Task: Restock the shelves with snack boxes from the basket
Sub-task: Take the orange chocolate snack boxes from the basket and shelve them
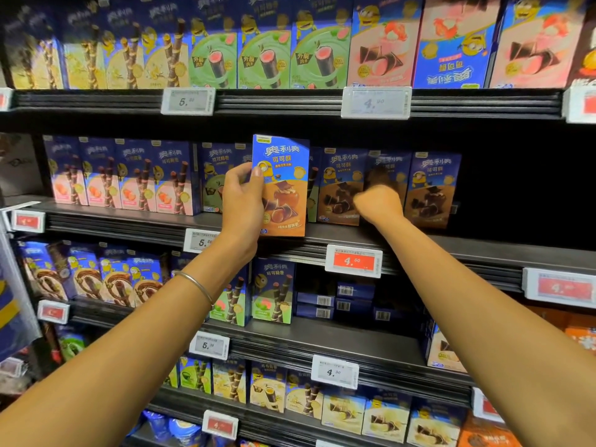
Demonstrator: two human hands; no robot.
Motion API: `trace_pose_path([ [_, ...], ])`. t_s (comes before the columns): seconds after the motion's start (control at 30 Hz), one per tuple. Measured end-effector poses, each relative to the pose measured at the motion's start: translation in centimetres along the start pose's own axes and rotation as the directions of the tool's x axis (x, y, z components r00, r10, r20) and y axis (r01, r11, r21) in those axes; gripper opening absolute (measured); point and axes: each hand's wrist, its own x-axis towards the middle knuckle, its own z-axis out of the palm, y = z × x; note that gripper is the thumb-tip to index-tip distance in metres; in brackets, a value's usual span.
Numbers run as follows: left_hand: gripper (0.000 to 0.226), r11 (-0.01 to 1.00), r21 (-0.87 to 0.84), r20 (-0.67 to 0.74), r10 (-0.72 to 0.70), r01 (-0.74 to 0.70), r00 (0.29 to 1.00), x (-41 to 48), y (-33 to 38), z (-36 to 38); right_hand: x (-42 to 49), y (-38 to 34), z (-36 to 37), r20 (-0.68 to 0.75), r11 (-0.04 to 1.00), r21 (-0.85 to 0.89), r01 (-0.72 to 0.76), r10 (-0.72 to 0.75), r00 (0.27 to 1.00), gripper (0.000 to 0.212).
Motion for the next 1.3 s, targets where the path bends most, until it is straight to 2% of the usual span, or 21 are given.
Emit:
trace_pose_path([
  [0.13, 0.023, 0.999, -0.027, 0.001, -0.022, 0.022, 1.0, -0.1, -0.3, 0.2, -0.8, 0.3, -0.3, -0.035, 1.0, 0.029, -0.008, 0.009, 0.999, 0.02],
  [0.2, 0.021, 0.996, -0.065, -0.01, -0.053, 0.052, 0.999, 0.0, -0.5, 0.6, -1.3, 0.3, -0.6, -0.11, 0.994, 0.109, 0.021, -0.009, 0.994, 0.027],
  [0.27, 0.019, 0.988, -0.124, -0.009, -0.096, 0.094, 0.995, 0.0, -0.6, 1.3, -2.2, -0.1, -1.0, -0.161, 0.97, 0.234, 0.066, -0.028, 0.987, 0.045],
  [0.3, 0.018, 0.983, -0.143, -0.001, -0.112, 0.111, 0.994, 0.0, -0.7, 1.8, -2.9, -0.4, -1.2, -0.128, 0.949, 0.306, 0.076, -0.038, 0.991, 0.055],
  [0.37, 0.017, 0.975, -0.169, 0.024, -0.142, 0.144, 0.99, 0.0, -0.8, 3.1, -4.3, -1.0, -1.8, 0.026, 0.886, 0.46, 0.057, -0.077, 0.997, 0.068],
  [0.43, 0.018, 0.958, -0.215, 0.057, -0.184, 0.192, 0.981, -0.1, -0.9, 4.7, -5.3, -1.2, -2.5, 0.171, 0.84, 0.543, 0.021, -0.135, 0.976, 0.067],
  [0.53, 0.022, 0.93, -0.256, 0.118, -0.239, 0.262, 0.964, -0.5, -0.9, 7.1, -6.0, -0.5, -3.5, 0.227, 0.833, 0.554, 0.004, -0.156, 0.961, 0.055],
  [0.67, 0.021, 0.954, -0.156, 0.198, -0.223, 0.255, 0.954, -1.0, -1.3, 9.8, -5.4, 1.7, -5.1, 0.214, 0.819, 0.574, -0.024, -0.122, 0.969, 0.043],
  [0.7, 0.024, 0.976, -0.069, 0.216, -0.189, 0.208, 0.958, -1.0, -1.5, 10.3, -5.0, 2.4, -5.6, 0.206, 0.82, 0.571, -0.036, -0.101, 0.973, 0.042],
  [0.77, 0.053, 0.978, 0.208, 0.253, -0.049, -0.005, 0.966, -1.0, -1.8, 11.0, -4.1, 4.0, -6.6, 0.167, 0.831, 0.553, -0.055, -0.045, 0.985, 0.041],
  [0.8, 0.062, 0.938, 0.323, 0.277, 0.036, -0.129, 0.96, -0.9, -1.9, 11.2, -3.5, 4.7, -7.0, 0.135, 0.827, 0.558, -0.063, -0.015, 0.991, 0.039],
  [0.87, 0.065, 0.822, 0.478, 0.319, 0.165, -0.309, 0.933, -0.6, -1.9, 11.5, -2.4, 6.1, -7.4, 0.071, 0.808, 0.583, -0.085, 0.054, 0.996, 0.031],
  [0.9, 0.065, 0.733, 0.555, 0.345, 0.227, -0.393, 0.911, -0.4, -1.9, 11.6, -1.9, 6.5, -7.3, 0.049, 0.814, 0.572, -0.102, 0.09, 0.995, 0.029],
  [1.0, 0.069, 0.3, 0.752, 0.495, 0.331, -0.587, 0.804, 0.0, -1.3, 12.2, -0.4, 7.7, -6.5, 0.015, 0.894, 0.425, -0.144, 0.152, 0.988, 0.028],
  [1.03, 0.071, 0.184, 0.765, 0.543, 0.331, -0.617, 0.772, 0.1, -1.0, 12.4, -0.2, 7.7, -6.2, 0.009, 0.913, 0.377, -0.154, 0.163, 0.987, 0.03],
  [1.07, 0.076, 0.112, 0.763, 0.581, 0.313, -0.637, 0.751, 0.2, -0.7, 12.7, 0.0, 7.7, -5.8, 0.004, 0.927, 0.341, -0.156, 0.164, 0.986, 0.031],
  [1.2, 0.109, 0.017, 0.718, 0.668, 0.268, -0.696, 0.695, 0.7, 0.0, 13.7, 0.6, 7.2, -4.9, -0.055, 0.981, 0.17, -0.091, 0.102, 0.993, 0.017],
  [1.3, 0.12, 0.001, 0.69, 0.704, 0.228, -0.724, 0.672, 0.9, 0.5, 14.1, 0.8, 7.2, -4.6, -0.089, 0.99, 0.113, -0.083, 0.093, 0.992, 0.015],
])
